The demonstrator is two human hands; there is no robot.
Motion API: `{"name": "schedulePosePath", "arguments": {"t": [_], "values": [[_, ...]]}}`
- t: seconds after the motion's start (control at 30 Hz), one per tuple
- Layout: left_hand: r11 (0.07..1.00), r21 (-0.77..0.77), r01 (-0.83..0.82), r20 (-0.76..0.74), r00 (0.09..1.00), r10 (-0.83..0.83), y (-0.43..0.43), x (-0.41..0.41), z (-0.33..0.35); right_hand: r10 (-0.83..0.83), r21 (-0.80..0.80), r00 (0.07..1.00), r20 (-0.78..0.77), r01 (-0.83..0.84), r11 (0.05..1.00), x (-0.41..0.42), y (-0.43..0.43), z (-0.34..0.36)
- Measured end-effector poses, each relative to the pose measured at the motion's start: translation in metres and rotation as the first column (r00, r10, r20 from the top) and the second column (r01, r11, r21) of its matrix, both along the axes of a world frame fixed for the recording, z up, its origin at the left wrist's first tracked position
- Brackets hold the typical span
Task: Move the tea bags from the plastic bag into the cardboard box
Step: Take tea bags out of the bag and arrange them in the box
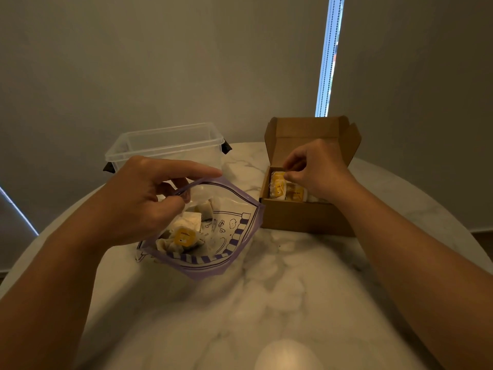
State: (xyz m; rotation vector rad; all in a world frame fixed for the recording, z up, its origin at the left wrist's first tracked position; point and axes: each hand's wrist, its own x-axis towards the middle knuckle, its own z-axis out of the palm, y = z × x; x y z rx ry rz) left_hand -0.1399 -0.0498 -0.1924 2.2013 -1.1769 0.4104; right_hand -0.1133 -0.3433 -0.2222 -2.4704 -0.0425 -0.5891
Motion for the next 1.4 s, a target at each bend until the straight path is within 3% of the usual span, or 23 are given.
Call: {"name": "schedulePosePath", "arguments": {"t": [0.13,0.2,0.33,0.4,0.47,0.63,0.8,1.17,1.4], "values": [[1.0,-0.024,-0.017,-0.002,1.0,0.017,0.0,0.0,0.0,-0.015,-0.006,1.0,0.027,0.015,1.0,-0.016,0.0,0.008],[0.999,-0.028,-0.02,-0.005,1.0,0.02,0.0,0.0,0.0,0.024,0.067,0.999,0.044,-0.027,0.997,-0.034,0.003,0.014],[0.999,-0.027,-0.029,0.008,1.0,0.029,-0.001,-0.002,0.0,0.352,0.381,0.936,0.013,-0.33,0.864,-0.076,0.03,0.031],[0.999,-0.022,-0.031,0.013,0.999,0.031,-0.002,-0.003,0.0,0.539,0.422,0.841,-0.034,-0.477,0.771,-0.091,0.052,0.032],[0.999,-0.014,-0.037,0.02,0.999,0.037,-0.002,-0.003,0.001,0.625,0.382,0.774,-0.101,-0.55,0.743,-0.096,0.073,0.024],[0.999,-0.007,-0.049,0.031,0.998,0.049,-0.003,-0.003,0.001,0.485,-0.007,0.87,-0.093,-0.488,0.873,-0.083,0.105,-0.006],[0.998,-0.004,-0.068,0.035,0.997,0.068,-0.004,-0.005,0.0,0.415,-0.163,0.905,-0.088,-0.425,0.891,-0.059,0.13,-0.023],[0.996,-0.003,-0.094,0.023,0.995,0.094,-0.005,-0.005,-0.002,0.378,-0.213,0.918,-0.116,-0.395,0.894,-0.046,0.148,-0.035],[0.996,-0.004,-0.093,0.029,0.995,0.093,-0.004,-0.005,-0.002,0.382,-0.033,0.924,-0.009,-0.382,0.924,-0.062,0.129,-0.02]]}}
